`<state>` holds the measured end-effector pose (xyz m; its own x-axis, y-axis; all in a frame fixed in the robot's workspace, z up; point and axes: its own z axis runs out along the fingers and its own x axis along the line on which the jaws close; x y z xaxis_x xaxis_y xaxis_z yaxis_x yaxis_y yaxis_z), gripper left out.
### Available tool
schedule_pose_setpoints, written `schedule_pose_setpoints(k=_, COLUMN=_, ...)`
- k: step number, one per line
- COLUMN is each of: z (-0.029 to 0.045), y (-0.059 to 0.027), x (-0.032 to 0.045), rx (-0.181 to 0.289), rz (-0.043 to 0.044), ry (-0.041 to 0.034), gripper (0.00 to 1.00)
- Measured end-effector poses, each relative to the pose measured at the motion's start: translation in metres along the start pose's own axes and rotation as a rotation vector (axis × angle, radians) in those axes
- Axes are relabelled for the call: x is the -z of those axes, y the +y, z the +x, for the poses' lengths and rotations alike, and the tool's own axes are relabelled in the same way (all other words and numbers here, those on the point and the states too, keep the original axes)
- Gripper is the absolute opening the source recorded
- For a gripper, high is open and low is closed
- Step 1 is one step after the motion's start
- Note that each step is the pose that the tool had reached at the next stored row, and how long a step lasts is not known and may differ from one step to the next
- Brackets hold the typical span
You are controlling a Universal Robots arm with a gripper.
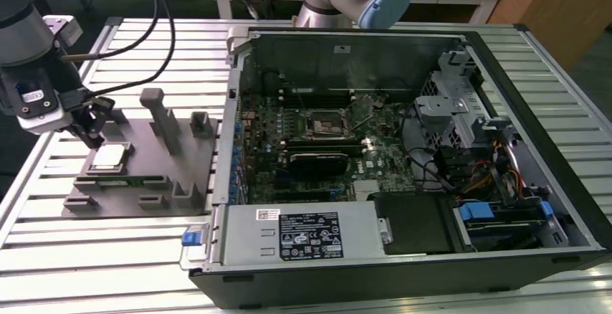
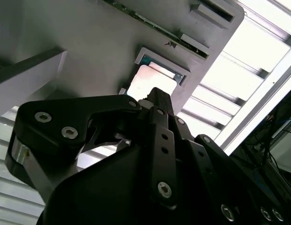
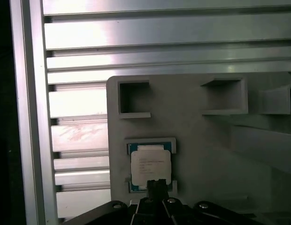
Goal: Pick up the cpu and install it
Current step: 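Pick up the cpu and move it towards the insertion slot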
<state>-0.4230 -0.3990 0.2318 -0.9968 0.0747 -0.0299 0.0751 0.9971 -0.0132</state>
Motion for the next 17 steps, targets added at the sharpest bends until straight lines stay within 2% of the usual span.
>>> schedule_pose_setpoints(k=5, z=0.0024, y=-0.0001, x=-0.0078, rx=0.000, rz=-0.0010, ry=0.0000, gripper=0.11)
schedule_pose_setpoints(k=10, z=0.0026, y=0.0000, x=-0.0115, rx=0.003, rz=-0.0014, ry=-0.0008, gripper=0.11)
schedule_pose_setpoints(k=12, z=0.0027, y=0.0000, x=-0.0132, rx=0.004, rz=-0.0016, ry=-0.0043, gripper=0.11)
schedule_pose_setpoints(k=17, z=0.0028, y=0.0000, x=-0.0181, rx=0.007, rz=-0.0029, ry=-0.0195, gripper=0.11)
